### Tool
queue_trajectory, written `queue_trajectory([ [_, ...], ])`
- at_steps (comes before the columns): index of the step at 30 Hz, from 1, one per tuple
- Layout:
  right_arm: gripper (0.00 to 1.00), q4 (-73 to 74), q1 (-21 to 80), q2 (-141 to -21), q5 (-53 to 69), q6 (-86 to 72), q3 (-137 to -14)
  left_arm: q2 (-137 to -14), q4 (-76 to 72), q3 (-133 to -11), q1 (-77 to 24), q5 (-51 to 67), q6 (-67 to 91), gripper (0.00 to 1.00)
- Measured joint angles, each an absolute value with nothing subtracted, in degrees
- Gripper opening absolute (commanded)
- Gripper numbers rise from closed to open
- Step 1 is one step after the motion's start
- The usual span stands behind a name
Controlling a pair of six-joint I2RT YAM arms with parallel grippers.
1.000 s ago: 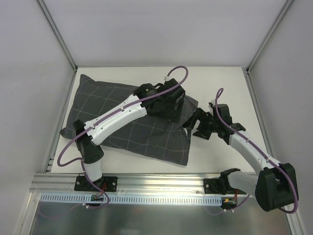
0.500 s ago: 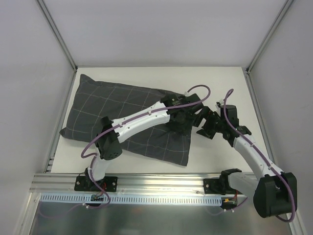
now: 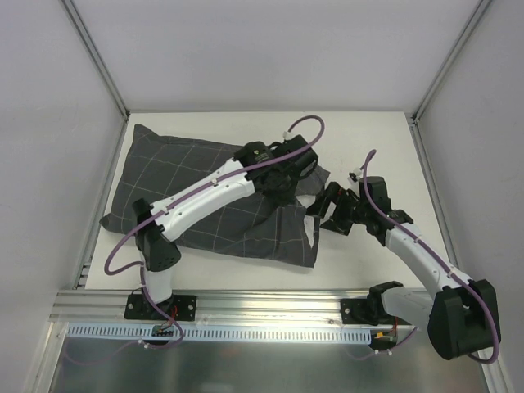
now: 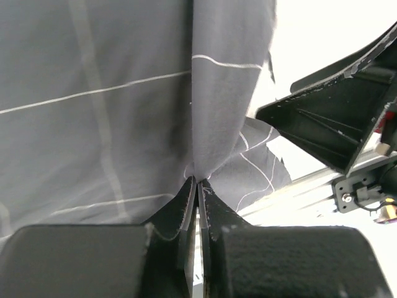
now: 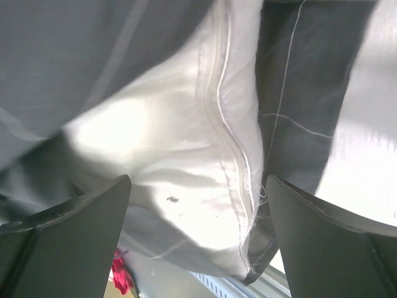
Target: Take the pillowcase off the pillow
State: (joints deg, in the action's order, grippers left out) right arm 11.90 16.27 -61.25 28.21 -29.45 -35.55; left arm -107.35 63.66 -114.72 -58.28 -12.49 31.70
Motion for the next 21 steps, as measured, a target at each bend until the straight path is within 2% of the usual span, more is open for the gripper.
queue_trajectory([
  [13, 0.98, 0.9, 19.8, -68.1, 31.4, -32.6, -35.6, -98.1, 61.8, -102.8, -55.0, -11.3, 33.8, 0.00],
  [15, 0.94, -1.2, 22.2, -71.7, 31.7, -32.9, -36.2, -97.8, 61.6, -102.5, -55.0, -10.9, 33.9, 0.00],
  [16, 0.86, -2.0, 23.4, -74.0, 31.8, -32.9, -36.8, -97.5, 61.6, -102.4, -55.0, -10.8, 33.9, 0.00],
  [17, 0.46, -2.4, 24.2, -76.2, 32.0, -32.9, -37.4, -97.2, 61.6, -102.2, -54.8, -10.7, 33.9, 0.00],
  [18, 0.21, -2.9, 24.8, -78.3, 32.3, -32.9, -38.0, -96.9, 61.6, -102.1, -54.6, -10.6, 33.9, 0.00],
  [19, 0.01, -3.3, 25.1, -79.9, 32.7, -33.5, -38.4, -96.4, 61.4, -101.9, -54.6, -10.6, 33.9, 0.00],
  [21, 0.01, -3.1, 24.7, -80.8, 34.0, -34.3, -39.6, -94.5, 60.7, -100.1, -53.8, -10.5, 33.9, 0.00],
])
